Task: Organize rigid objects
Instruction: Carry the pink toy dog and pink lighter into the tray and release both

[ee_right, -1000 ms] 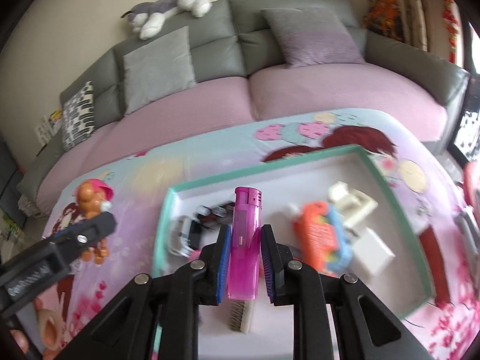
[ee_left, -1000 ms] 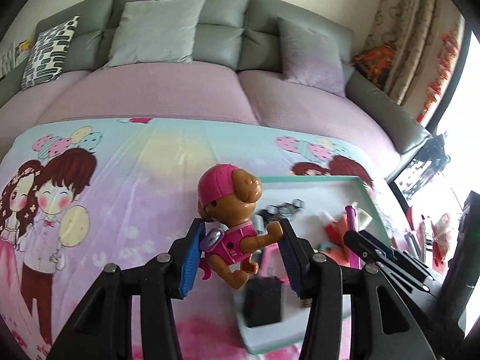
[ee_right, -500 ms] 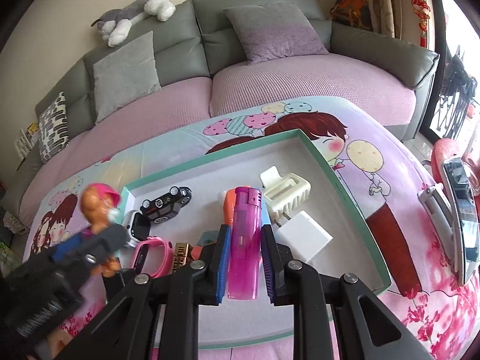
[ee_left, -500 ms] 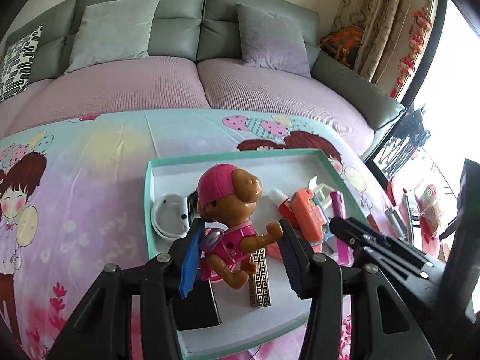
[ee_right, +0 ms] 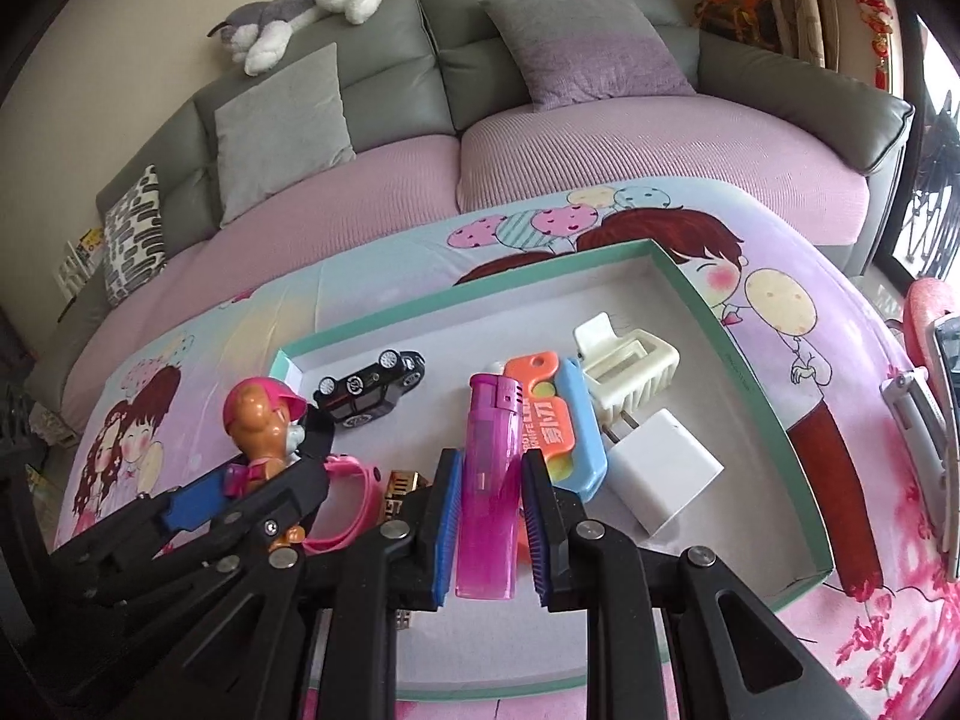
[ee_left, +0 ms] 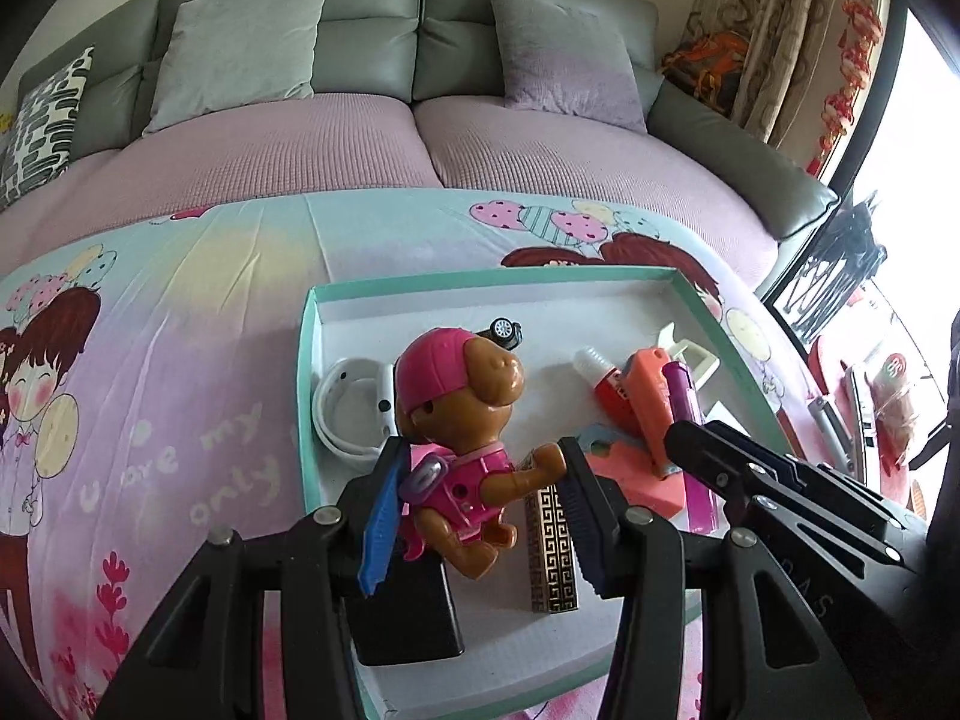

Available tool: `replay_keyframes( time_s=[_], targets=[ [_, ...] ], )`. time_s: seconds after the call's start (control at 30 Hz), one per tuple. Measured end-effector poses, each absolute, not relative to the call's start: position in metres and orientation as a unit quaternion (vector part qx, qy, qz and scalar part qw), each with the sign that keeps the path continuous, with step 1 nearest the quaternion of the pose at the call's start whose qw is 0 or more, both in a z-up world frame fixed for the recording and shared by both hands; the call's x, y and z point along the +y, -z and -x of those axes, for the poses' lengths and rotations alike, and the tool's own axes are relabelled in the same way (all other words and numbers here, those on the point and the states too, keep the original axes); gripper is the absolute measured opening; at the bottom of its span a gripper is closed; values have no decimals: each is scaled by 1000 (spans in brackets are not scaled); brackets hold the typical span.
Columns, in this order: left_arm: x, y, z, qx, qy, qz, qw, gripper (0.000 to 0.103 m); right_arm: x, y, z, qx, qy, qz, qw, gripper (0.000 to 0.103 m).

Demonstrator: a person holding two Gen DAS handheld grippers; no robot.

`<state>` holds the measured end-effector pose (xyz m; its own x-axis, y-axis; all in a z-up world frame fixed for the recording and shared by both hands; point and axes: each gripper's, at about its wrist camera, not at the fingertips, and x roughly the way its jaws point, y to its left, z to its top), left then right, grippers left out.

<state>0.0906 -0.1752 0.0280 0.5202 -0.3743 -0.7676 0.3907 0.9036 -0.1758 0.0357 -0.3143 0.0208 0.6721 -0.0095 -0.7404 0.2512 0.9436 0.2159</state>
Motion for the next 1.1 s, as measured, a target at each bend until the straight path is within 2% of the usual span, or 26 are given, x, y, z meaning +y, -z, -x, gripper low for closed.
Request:
replay_keyframes(
  time_s=[0.7, 0.9, 0.97, 1.1],
  targets=[
    [-178, -24, -91, 449, 217, -10, 867, 52, -313, -16, -39, 415, 83, -132, 897, 23],
    [-177, -28, -89, 444, 219, -6, 869, 54, -314, -21, -38, 408, 87, -129, 900, 23],
    [-177, -30, -88, 441, 219, -4, 870, 58, -314, -24, -36, 403, 91, -127, 902, 23],
    [-175, -38, -86, 432, 222, -1, 874, 61, -316, -29, -34, 397, 98, -125, 904, 26]
  ],
)
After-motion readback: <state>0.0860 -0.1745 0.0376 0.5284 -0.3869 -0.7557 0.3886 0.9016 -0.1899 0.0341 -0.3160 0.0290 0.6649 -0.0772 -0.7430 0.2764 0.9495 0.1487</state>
